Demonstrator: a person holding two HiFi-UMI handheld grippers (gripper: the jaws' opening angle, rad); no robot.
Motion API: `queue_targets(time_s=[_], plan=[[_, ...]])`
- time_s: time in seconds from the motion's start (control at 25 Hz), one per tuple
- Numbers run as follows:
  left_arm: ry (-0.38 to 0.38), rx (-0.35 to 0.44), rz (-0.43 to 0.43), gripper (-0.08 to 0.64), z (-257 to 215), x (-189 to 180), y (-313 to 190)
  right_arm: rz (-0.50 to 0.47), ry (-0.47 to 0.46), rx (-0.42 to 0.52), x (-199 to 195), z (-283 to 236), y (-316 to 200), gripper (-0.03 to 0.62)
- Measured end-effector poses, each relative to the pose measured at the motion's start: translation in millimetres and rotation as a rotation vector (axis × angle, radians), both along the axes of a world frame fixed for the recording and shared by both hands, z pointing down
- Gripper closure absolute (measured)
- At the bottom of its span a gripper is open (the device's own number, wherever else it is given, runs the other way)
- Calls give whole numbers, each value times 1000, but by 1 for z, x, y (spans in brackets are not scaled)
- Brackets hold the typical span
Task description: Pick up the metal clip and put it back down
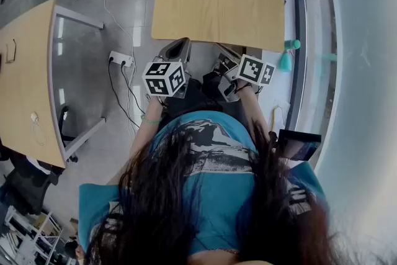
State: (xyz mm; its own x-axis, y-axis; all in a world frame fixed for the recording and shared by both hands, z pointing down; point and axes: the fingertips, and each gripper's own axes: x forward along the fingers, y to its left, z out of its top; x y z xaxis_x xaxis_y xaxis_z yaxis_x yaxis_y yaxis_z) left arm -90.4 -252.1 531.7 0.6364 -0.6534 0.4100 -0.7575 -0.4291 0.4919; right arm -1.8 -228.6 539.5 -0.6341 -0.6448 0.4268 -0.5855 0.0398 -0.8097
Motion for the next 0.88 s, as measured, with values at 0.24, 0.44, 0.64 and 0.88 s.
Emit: queue_targets(time_s=[0.24,0.44,0.64,0.88], plan=[[-8,22,24,558,-11,22,20,-17,8,8,11,-1,22,552],[-22,40,5,558,-19,43,40,-32,-2,22,34,-6,45,552],[33,20,-47,558,-26,77,72,-47,-37,29,72,-12,79,552],[-7,51,-69,558,-29,139,131,-93,-59,50,129,-16,129,552]])
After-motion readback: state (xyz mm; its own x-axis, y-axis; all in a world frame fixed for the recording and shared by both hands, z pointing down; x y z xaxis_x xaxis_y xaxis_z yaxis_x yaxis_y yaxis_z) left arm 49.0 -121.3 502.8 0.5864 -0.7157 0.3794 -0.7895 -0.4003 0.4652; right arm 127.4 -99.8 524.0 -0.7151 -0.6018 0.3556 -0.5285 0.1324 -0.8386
